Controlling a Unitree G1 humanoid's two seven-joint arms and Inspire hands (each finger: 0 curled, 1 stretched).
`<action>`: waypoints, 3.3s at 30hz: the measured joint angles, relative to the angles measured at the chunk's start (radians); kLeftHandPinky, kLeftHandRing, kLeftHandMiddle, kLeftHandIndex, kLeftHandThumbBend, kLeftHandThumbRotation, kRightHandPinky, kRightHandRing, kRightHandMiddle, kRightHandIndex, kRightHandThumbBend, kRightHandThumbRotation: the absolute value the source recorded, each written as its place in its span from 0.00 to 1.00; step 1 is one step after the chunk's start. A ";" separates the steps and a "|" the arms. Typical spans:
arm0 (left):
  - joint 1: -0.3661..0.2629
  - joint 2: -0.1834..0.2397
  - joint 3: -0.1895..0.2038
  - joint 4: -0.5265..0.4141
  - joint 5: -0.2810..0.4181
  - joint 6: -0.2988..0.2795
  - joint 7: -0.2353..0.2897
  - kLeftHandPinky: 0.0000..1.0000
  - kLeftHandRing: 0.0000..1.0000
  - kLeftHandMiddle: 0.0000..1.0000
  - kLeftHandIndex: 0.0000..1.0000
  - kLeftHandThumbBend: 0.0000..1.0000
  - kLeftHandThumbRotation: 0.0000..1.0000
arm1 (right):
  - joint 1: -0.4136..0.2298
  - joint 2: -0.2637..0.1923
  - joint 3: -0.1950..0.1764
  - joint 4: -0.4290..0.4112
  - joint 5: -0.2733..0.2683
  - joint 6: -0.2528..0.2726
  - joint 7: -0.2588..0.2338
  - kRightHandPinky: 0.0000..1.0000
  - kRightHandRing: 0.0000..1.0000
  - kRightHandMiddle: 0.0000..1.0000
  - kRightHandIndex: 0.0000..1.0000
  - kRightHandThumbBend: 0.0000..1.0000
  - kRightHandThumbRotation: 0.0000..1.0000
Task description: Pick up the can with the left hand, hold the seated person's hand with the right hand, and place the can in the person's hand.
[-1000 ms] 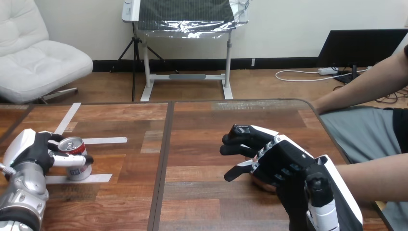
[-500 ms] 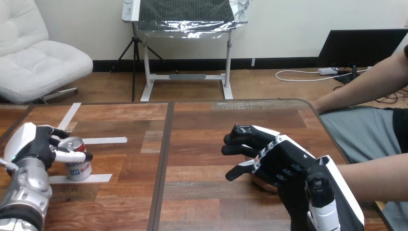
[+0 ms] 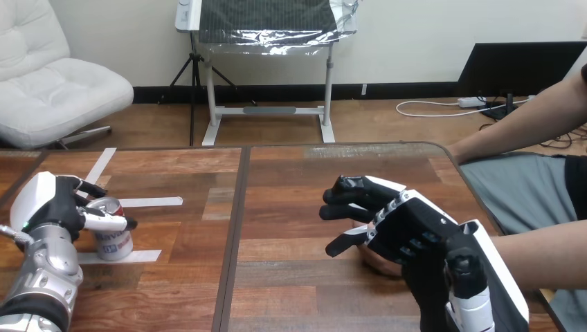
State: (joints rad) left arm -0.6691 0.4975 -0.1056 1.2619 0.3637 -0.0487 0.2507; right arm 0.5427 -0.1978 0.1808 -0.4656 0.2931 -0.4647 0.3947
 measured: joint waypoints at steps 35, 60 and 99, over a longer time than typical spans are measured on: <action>0.000 -0.004 -0.007 0.001 0.001 -0.003 0.019 0.39 0.49 0.55 0.56 0.86 0.00 | 0.002 0.000 0.000 -0.004 -0.005 0.000 -0.009 0.57 0.74 0.76 0.75 0.74 0.93; 0.000 -0.004 -0.025 0.001 0.001 -0.002 -0.004 0.44 0.53 0.58 0.59 0.90 0.00 | 0.002 -0.001 0.000 -0.004 -0.004 0.000 -0.008 0.58 0.74 0.77 0.75 0.73 0.94; -0.001 -0.001 -0.043 0.001 0.003 0.029 -0.055 0.48 0.57 0.63 0.65 0.94 0.02 | 0.002 -0.001 0.000 -0.004 -0.007 0.000 -0.008 0.57 0.74 0.76 0.75 0.75 0.94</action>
State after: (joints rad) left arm -0.6705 0.4966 -0.1485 1.2630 0.3662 -0.0193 0.1962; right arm 0.5443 -0.1983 0.1810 -0.4692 0.2865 -0.4646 0.3865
